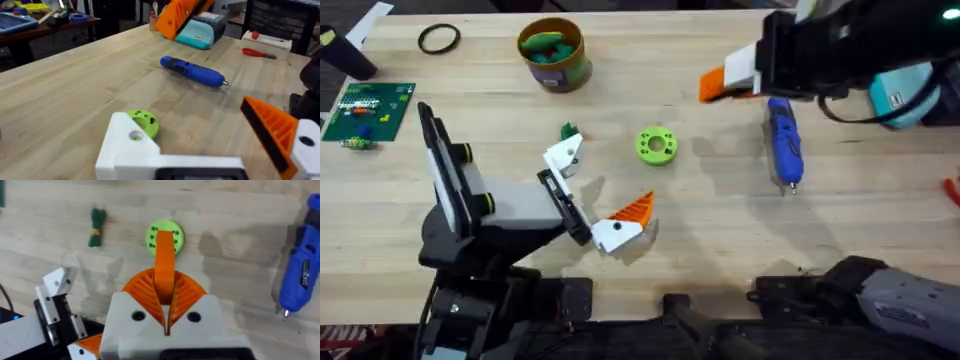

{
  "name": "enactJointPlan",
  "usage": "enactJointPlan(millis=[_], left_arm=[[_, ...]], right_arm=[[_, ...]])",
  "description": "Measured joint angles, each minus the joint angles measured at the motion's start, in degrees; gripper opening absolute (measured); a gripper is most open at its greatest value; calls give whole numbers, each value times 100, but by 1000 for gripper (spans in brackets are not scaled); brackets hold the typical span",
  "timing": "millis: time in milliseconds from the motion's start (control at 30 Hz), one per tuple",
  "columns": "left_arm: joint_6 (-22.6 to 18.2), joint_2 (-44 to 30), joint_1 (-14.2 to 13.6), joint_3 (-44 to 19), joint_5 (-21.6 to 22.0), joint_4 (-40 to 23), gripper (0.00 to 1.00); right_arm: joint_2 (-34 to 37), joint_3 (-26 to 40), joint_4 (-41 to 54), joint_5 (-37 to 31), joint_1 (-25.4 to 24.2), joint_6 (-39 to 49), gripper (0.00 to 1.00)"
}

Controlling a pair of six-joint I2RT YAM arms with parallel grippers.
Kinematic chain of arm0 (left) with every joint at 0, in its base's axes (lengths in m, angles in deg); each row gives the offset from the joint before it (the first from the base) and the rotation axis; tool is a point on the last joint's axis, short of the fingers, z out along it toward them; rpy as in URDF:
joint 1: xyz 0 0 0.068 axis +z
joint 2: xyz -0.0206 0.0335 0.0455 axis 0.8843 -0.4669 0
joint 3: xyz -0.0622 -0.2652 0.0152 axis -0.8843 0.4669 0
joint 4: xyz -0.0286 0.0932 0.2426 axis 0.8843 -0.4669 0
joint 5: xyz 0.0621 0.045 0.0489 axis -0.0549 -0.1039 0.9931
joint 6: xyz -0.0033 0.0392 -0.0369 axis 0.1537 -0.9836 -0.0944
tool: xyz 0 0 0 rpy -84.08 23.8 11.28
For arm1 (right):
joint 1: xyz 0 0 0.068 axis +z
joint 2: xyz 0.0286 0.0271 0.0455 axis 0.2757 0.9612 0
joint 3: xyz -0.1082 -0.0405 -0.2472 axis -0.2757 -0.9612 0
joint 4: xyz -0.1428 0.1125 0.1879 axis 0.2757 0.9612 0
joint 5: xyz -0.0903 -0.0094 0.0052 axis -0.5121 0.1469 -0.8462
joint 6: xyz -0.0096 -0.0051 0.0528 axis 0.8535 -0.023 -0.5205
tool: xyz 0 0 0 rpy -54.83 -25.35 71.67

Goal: Pick up the gripper from the table and insert it into the empty holder that is missing its gripper. Then pick up a screw, insert it into the mounting hole, and use the screwdriver to tighten it. Finally, clean up the table by picking up the vegetable and placing it into the bucket.

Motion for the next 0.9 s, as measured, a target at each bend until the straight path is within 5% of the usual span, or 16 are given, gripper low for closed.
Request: enactJointPlan(millis=[233, 467, 700, 900], left_arm=[[-1, 0, 0, 0, 0, 2, 983], [3, -2, 0, 0, 0, 0, 983], [4, 0, 0, 0, 0, 0, 983], [4, -2, 0, 0, 0, 0, 983]], right_arm=[[-534, -180, -578, 299, -2, 40, 7], [-1474, -1893, -2830, 927, -81, -221, 7], [-1721, -3358, -5073, 2782, -990, -648, 7], [-1107, -3819, -6137, 4775, -1771, -850, 7]])
